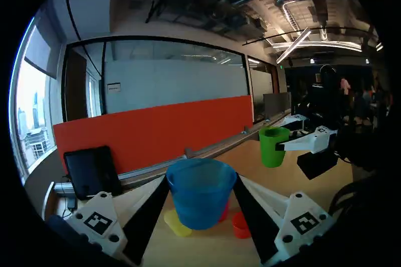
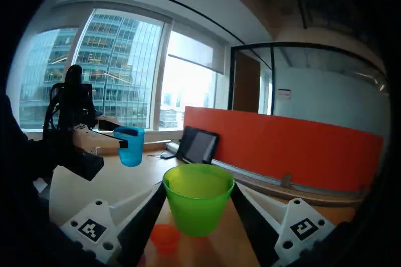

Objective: Pour water

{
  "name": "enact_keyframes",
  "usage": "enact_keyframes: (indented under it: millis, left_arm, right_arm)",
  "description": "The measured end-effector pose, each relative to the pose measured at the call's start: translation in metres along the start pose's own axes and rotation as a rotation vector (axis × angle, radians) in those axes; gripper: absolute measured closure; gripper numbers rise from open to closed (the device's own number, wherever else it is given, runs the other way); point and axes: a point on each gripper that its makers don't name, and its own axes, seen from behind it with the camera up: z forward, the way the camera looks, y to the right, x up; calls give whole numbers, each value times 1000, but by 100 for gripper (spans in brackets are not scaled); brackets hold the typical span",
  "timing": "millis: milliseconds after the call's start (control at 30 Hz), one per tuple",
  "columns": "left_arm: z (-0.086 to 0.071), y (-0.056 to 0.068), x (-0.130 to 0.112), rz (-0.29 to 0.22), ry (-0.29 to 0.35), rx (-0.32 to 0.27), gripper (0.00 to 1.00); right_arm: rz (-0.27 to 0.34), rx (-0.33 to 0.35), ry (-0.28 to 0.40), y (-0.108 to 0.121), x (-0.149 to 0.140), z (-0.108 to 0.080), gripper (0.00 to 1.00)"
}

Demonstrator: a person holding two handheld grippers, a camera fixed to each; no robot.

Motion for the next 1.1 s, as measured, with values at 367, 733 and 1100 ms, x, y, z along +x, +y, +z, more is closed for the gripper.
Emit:
enact_keyframes:
  millis: [367,733,1100]
  left_arm:
    - [2,0,14,90,11,15,12]
    - [10,0,25,201,15,38,12]
    - [17,0,31,308,11,55,12]
  right_arm:
    - [7,41,12,-18,-2,7,8]
    - [18,89,19,-37,-7,17,8]
    - [21,134,24,-56,-10,26,8]
